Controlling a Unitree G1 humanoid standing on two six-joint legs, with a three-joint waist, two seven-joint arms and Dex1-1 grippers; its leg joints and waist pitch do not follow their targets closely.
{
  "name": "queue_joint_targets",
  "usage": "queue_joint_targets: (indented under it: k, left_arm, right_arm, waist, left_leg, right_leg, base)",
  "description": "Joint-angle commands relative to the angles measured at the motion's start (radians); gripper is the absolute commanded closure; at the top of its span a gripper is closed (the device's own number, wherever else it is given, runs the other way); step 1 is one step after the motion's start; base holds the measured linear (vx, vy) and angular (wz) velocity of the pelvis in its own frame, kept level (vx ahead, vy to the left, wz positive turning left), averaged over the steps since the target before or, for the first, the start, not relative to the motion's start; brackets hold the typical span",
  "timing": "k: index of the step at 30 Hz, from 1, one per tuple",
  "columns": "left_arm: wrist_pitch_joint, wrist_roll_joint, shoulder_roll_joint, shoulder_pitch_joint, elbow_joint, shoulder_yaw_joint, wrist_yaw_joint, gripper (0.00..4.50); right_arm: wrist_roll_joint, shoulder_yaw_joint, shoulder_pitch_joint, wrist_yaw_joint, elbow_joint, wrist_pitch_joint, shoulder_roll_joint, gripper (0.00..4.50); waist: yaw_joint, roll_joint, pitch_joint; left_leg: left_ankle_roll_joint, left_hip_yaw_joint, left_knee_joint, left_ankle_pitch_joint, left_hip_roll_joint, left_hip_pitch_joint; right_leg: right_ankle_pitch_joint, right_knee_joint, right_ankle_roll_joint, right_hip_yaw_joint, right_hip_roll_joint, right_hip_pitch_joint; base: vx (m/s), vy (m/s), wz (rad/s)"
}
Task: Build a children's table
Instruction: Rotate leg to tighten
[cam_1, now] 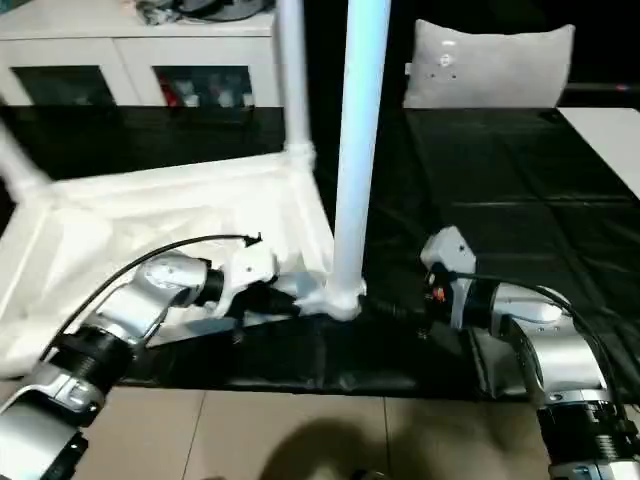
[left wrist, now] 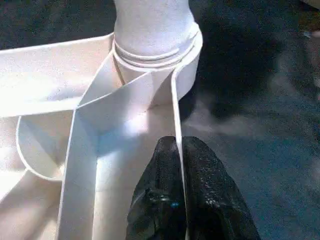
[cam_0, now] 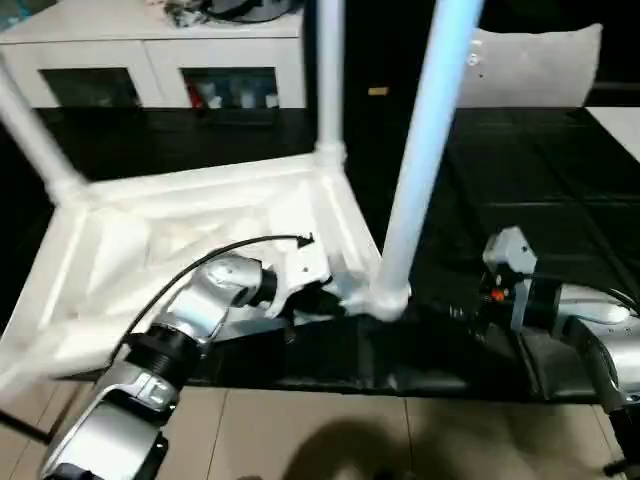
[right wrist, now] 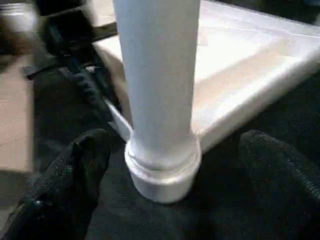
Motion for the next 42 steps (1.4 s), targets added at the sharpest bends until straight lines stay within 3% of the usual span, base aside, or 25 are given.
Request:
queue_joint_targets:
  k: [1, 5, 9, 13, 16, 24, 27, 30, 33, 36, 39, 41, 42]
  left_arm:
    - [-0.045, 0.011, 0.019, -0.002, -0.041, -0.047, -0.088, 4.5]
    - [-0.068, 0.011, 0.027, -0.001, -0.044, -0.059, -0.12, 4.5]
    - [-0.075, 0.005, 0.031, 0.0, -0.052, -0.065, -0.137, 4.5]
    - [-0.081, 0.005, 0.033, 0.002, -0.058, -0.068, -0.147, 4.5]
    - [-0.082, 0.005, 0.034, 0.005, -0.061, -0.069, -0.149, 4.5]
    - [-0.082, 0.008, 0.04, 0.01, -0.059, -0.07, -0.149, 4.5]
    - [-0.075, 0.01, 0.035, 0.005, -0.047, -0.066, -0.138, 4.5]
    - [-0.059, -0.001, 0.024, 0.003, -0.043, -0.058, -0.134, 4.5]
    - [-0.023, -0.015, 0.005, 0.002, -0.047, -0.043, -0.115, 4.5]
    - [0.033, -0.028, -0.025, -0.002, -0.05, -0.019, -0.066, 4.5]
    - [0.077, -0.028, -0.061, -0.01, -0.044, 0.009, 0.012, 4.5]
    - [0.139, -0.036, -0.102, -0.014, -0.047, 0.036, 0.083, 4.5]
    - [0.139, -0.036, -0.102, -0.014, -0.047, 0.036, 0.083, 4.5]
  right_arm:
    - [0.009, 0.033, -0.021, 0.061, 0.003, -0.015, -0.014, 0.45]
    - [0.013, 0.06, -0.036, 0.116, 0.019, -0.009, -0.01, 0.84]
    - [0.02, 0.084, -0.051, 0.157, 0.031, -0.002, -0.006, 1.19]
    - [0.018, 0.107, -0.072, 0.191, 0.054, 0.003, -0.003, 1.52]
    - [0.022, 0.112, -0.078, 0.207, 0.062, 0.013, -0.002, 1.85]
    - [0.04, 0.121, -0.072, 0.237, 0.059, 0.04, -0.004, 2.44]
    - [0.052, 0.126, -0.041, 0.24, 0.029, 0.057, -0.002, 2.52]
    - [0.061, 0.128, -0.011, 0.239, 0.001, 0.067, 0.002, 2.55]
    - [0.079, 0.108, 0.016, 0.199, -0.026, 0.079, 0.024, 2.57]
    - [0.086, 0.079, 0.033, 0.109, -0.05, 0.099, 0.064, 2.57]
    - [0.038, 0.063, 0.032, -0.049, -0.035, 0.125, 0.117, 2.57]
    - [-0.011, 0.034, 0.018, -0.233, -0.009, 0.145, 0.193, 2.57]
    - [-0.011, 0.034, 0.018, -0.233, -0.009, 0.145, 0.193, 2.57]
  waist:
    - [0.006, -0.027, -0.072]
    - [0.027, -0.032, -0.072]
    - [0.03, -0.034, -0.073]
    - [0.031, -0.045, -0.072]
    - [0.032, -0.046, -0.072]
    - [0.034, -0.046, -0.073]
    - [0.036, -0.047, -0.072]
    - [0.038, -0.037, -0.071]
    - [0.042, -0.039, -0.071]
    - [0.038, -0.036, -0.069]
    - [0.029, -0.036, -0.066]
    - [0.009, -0.033, -0.059]
    - [0.003, -0.035, -0.059]
  left_leg:
    - [0.134, 0.008, -0.062, -0.085, 0.023, -0.007]
    - [0.128, 0.012, -0.064, -0.078, 0.025, -0.001]
    - [0.126, 0.012, -0.065, -0.072, 0.027, -0.003]
    - [0.116, 0.014, -0.064, -0.075, 0.024, -0.004]
    - [0.109, 0.015, -0.064, -0.077, 0.023, -0.004]
    - [0.106, 0.013, -0.065, -0.075, 0.026, -0.004]
    - [0.103, 0.015, -0.064, -0.081, 0.024, -0.003]
    - [0.098, 0.013, -0.065, -0.086, 0.026, -0.002]
    - [0.091, 0.014, -0.066, -0.099, 0.026, -0.001]
    - [0.077, 0.013, -0.068, -0.119, 0.022, 0.001]
    - [0.063, 0.014, -0.067, -0.141, 0.015, 0.004]
    - [0.041, 0.013, -0.064, -0.17, 0.007, 0.002]
    - [0.039, 0.012, -0.063, -0.182, 0.003, 0.0]
  right_leg:
    - [-0.379, -0.064, -0.054, 0.061, -0.061, 0.069]
    - [-0.381, -0.059, -0.065, 0.071, -0.061, 0.064]
    - [-0.368, -0.054, -0.073, 0.075, -0.063, 0.066]
    - [-0.384, -0.057, -0.068, 0.075, -0.064, 0.066]
    - [-0.399, -0.058, -0.058, 0.075, -0.063, 0.066]
    - [-0.369, -0.054, -0.074, 0.076, -0.063, 0.067]
    - [-0.385, -0.057, -0.069, 0.076, -0.063, 0.067]
    - [-0.388, -0.058, -0.067, 0.075, -0.062, 0.066]
    - [-0.396, -0.062, -0.065, 0.075, -0.062, 0.066]
    - [-0.423, -0.069, -0.054, 0.07, -0.061, 0.066]
    - [-0.47, -0.079, -0.034, 0.063, -0.058, 0.065]
    - [-0.53, -0.092, -0.003, 0.05, -0.054, 0.062]
    - [-0.551, -0.098, 0.012, 0.042, -0.053, 0.066]
  base:
    - [0.0, 0.0, 0.0]
    - [0.0, 0.0, 0.0]
    - [0.0, 0.0, 0.0]
    - [0.0, 0.0, 0.0]
    - [0.0, 0.0, 0.0]
    - [0.0, 0.0, 0.0]
    - [0.0, 0.0, 0.0]
    - [0.0, 0.0, 0.0]
    - [0.0, 0.0, 0.0]
    - [0.0, 0.0, 0.0]
    - [0.0, 0.0, 0.0]
    - [0.0, 0.0, 0.0]
    - [0.0, 0.0, 0.0]
